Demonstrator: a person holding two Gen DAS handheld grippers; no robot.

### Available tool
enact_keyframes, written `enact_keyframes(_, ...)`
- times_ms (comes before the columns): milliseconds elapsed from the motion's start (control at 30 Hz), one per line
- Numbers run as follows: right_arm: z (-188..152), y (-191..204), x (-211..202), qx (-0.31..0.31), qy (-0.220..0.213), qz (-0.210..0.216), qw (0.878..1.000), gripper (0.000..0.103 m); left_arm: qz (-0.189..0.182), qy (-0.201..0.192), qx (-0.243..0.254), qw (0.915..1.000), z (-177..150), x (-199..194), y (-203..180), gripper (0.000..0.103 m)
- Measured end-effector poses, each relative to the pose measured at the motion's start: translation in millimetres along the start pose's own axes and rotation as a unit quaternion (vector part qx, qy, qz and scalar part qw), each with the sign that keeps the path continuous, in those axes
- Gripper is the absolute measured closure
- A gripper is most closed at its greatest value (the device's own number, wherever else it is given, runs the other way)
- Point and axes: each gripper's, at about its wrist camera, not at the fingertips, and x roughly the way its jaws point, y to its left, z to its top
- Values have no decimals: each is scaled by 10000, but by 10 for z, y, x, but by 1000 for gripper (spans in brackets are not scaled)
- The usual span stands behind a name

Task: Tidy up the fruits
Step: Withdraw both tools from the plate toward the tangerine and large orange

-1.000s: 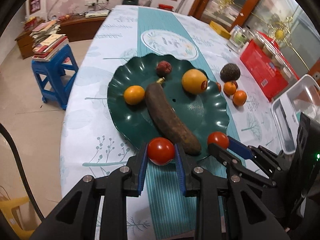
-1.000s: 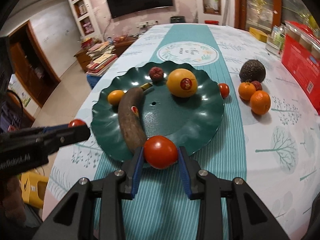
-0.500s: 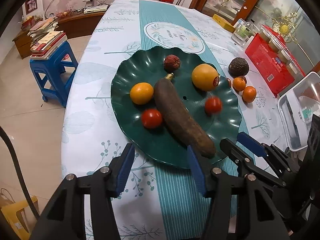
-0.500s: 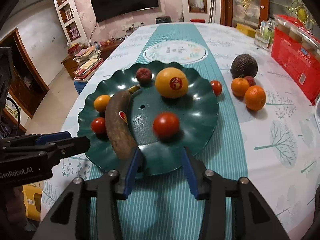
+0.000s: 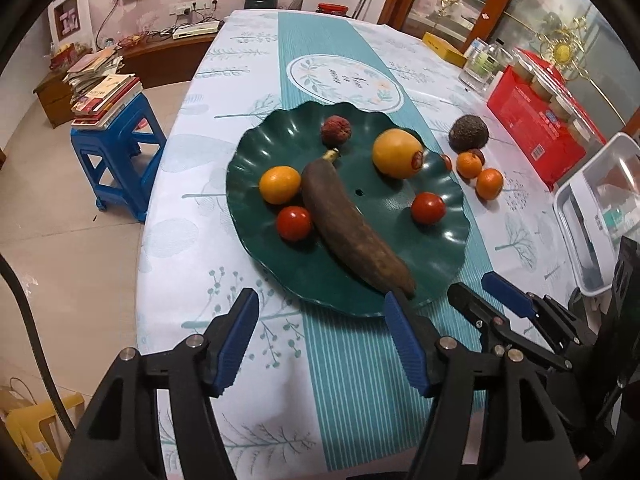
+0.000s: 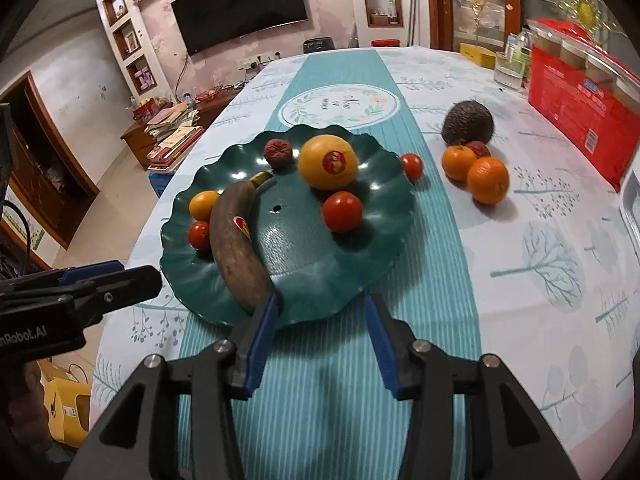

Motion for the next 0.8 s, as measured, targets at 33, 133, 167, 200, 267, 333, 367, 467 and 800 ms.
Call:
enact_keyframes(33,-13,-31,-13,48,-3,-4,10000,53,12,10,36,10000,-19,-13,-31,38)
enact_keyframes(133,-67,-146,-51,237,20,-13,9997,53,35,65,146,9999,-74,-40,-125,37)
enact_keyframes(167,-87,-200,-56,319,45,-10,9995,53,53,102,190,9998,-97,-40,-171,37)
enact_keyframes(200,-101,-236,-62,367,62,-9,9993,53,63,134,217,9997,-113,-37,-200,36)
enact_keyframes(267,-136,-318,-78,460,99,-9,9989,53,92,208,290,9993,-146,-34,-279,36)
enact_keyframes(333,-164,-413,-97,524,124,-8,9985,52,118,256,384,9989,-155,-36,-384,36)
enact_keyframes(367,-169,-467,-105,542,126,-17,9984,52,122,275,420,9987,-145,-40,-427,36)
enact_keyframes(467,-171,-626,-125,593,148,-62,9981,52,77,375,525,9979,-73,-50,-609,36)
enact_keyframes(800,1,-1216,-168,584,150,-194,9980,52,162,682,583,9958,538,-38,-1121,33)
